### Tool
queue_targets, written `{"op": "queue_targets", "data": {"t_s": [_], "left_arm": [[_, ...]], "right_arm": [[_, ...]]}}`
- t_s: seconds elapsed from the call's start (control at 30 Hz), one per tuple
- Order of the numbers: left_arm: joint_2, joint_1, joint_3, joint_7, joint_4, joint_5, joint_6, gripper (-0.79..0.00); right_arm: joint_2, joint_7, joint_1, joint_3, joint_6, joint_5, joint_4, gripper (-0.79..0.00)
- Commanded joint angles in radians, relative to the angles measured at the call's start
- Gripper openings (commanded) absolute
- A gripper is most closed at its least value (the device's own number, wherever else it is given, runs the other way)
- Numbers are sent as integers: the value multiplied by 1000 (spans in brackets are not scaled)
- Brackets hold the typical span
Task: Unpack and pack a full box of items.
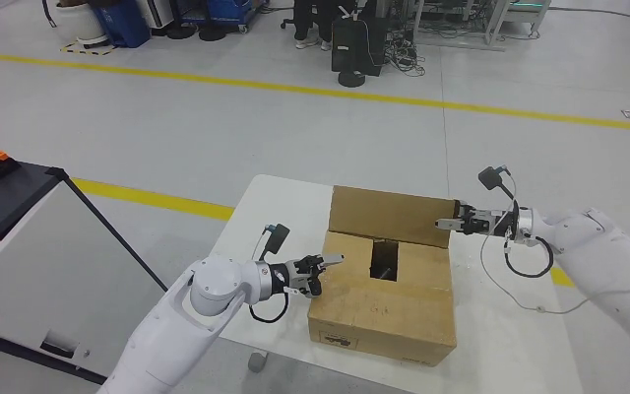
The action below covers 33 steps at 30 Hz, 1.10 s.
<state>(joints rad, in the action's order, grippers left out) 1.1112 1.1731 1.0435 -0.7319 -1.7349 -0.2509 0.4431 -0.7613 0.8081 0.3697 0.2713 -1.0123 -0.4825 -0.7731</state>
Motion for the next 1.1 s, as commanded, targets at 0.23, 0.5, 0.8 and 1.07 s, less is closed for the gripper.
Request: {"op": "queue_targets", "data": {"t_s": [0.23,0.5,0.8,1.07], "left_arm": [[0,0,0,0,0,0,0,0],[0,0,0,0,0,0,0,0],[0,0,0,0,0,0,0,0],[0,0,0,0,0,0,0,0]], "right_arm": [[34,0,42,29,0,-29,-96,0],[115,0,90,74,0,-24,-222,0],[219,0,148,110,0,55,-357,0],[312,0,201,138,0,130,-511,0]]}}
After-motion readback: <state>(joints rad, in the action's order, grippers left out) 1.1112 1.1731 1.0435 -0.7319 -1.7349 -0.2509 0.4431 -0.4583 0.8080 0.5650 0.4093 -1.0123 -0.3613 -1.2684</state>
